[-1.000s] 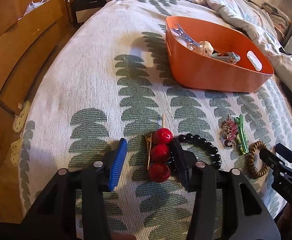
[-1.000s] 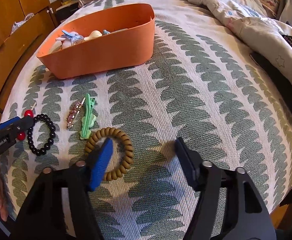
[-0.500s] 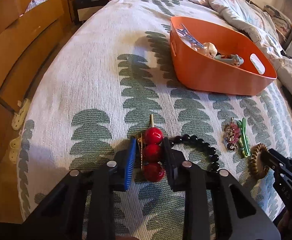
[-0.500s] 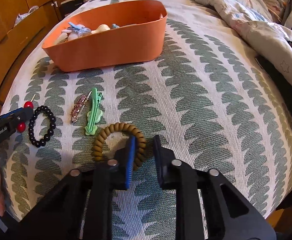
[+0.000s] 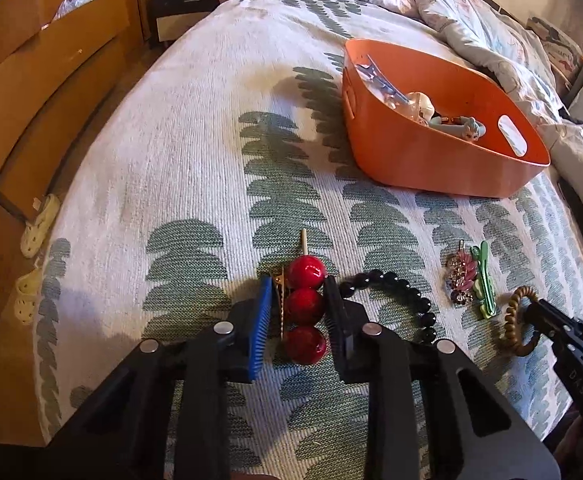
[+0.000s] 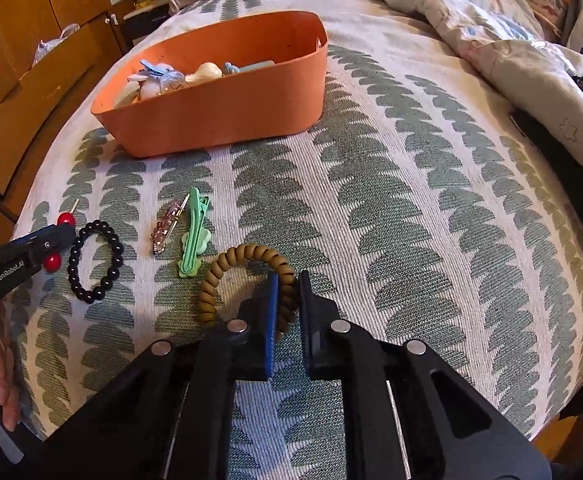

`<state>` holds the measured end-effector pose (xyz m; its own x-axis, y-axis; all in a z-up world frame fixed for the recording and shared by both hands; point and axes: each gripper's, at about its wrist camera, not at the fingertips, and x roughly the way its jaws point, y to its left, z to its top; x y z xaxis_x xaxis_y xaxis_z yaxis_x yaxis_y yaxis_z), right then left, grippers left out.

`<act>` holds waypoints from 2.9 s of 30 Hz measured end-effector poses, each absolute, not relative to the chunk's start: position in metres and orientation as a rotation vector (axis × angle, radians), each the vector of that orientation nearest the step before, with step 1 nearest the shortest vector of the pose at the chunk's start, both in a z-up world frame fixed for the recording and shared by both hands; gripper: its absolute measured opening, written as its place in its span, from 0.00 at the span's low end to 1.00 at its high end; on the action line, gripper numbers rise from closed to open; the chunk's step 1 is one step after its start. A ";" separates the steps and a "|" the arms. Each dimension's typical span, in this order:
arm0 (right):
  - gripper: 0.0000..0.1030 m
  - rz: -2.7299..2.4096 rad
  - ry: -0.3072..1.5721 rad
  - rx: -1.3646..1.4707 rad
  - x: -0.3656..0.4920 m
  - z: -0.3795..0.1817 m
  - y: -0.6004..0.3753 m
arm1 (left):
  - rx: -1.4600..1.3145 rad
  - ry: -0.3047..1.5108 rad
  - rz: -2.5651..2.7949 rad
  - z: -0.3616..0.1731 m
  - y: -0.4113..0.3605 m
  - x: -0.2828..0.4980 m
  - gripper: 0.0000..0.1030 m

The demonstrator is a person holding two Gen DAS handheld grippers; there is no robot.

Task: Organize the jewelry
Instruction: 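Lift both held items and carry them over the orange basket, then lower both items into the orange basket and open both tools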

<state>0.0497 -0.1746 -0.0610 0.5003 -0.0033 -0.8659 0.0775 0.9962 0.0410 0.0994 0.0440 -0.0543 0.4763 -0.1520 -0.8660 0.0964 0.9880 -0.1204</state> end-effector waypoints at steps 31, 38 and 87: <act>0.10 0.009 0.884 0.117 0.043 0.000 -0.174 | -0.007 0.877 -0.202 0.006 0.021 0.088 0.27; 0.10 0.032 0.833 0.113 0.054 0.031 -0.171 | 0.002 0.828 -0.214 0.028 0.012 0.094 0.27; 0.10 0.086 0.895 0.081 0.204 0.025 -0.177 | 0.057 0.843 -0.250 0.017 -0.034 0.197 0.27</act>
<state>0.2043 -0.1774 0.0250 0.6225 0.1084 -0.7751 -0.0409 0.9935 0.1061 0.1973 -0.0339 0.0174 0.6376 -0.1967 -0.7448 0.2416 0.9691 -0.0492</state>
